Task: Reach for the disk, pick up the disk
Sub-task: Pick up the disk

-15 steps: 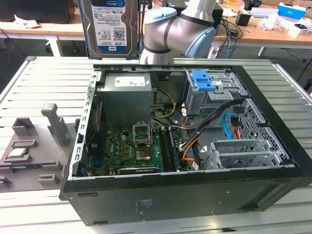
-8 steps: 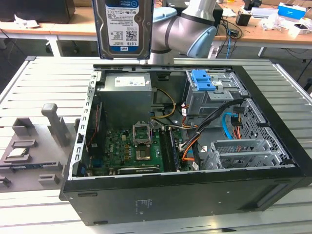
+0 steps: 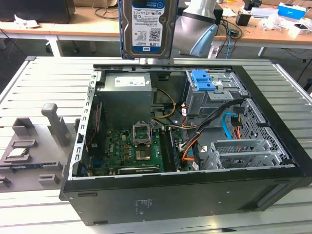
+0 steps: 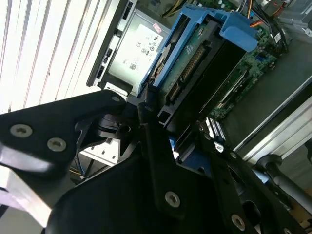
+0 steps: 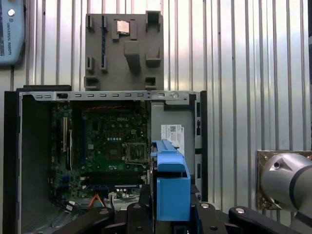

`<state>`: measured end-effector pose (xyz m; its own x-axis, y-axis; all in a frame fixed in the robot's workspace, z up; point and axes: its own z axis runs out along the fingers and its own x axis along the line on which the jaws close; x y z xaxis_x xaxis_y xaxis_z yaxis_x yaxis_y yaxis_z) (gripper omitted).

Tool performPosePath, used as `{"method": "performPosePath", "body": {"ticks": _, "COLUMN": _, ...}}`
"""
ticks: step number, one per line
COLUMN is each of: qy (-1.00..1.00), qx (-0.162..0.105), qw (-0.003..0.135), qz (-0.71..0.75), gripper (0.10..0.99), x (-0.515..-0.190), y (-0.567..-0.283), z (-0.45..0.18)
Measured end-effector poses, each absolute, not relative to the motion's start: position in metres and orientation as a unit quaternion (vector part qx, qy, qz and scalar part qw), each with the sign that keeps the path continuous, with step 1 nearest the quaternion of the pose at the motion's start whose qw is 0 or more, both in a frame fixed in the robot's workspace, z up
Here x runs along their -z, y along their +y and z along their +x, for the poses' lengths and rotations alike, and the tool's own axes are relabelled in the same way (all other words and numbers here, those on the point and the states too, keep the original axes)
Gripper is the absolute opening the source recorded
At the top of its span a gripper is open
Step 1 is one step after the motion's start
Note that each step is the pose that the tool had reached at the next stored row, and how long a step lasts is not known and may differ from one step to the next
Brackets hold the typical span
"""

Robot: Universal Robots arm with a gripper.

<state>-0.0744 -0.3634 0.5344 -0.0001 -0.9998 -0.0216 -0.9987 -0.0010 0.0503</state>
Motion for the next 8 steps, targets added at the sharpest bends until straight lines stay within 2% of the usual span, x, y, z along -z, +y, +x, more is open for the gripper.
{"method": "performPosePath", "body": {"ticks": 8, "qy": -0.707, "qx": 0.026, "qw": 0.011, "qz": 0.707, "gripper": 0.365, "x": -0.534, "y": -0.363, "z": -0.039}}
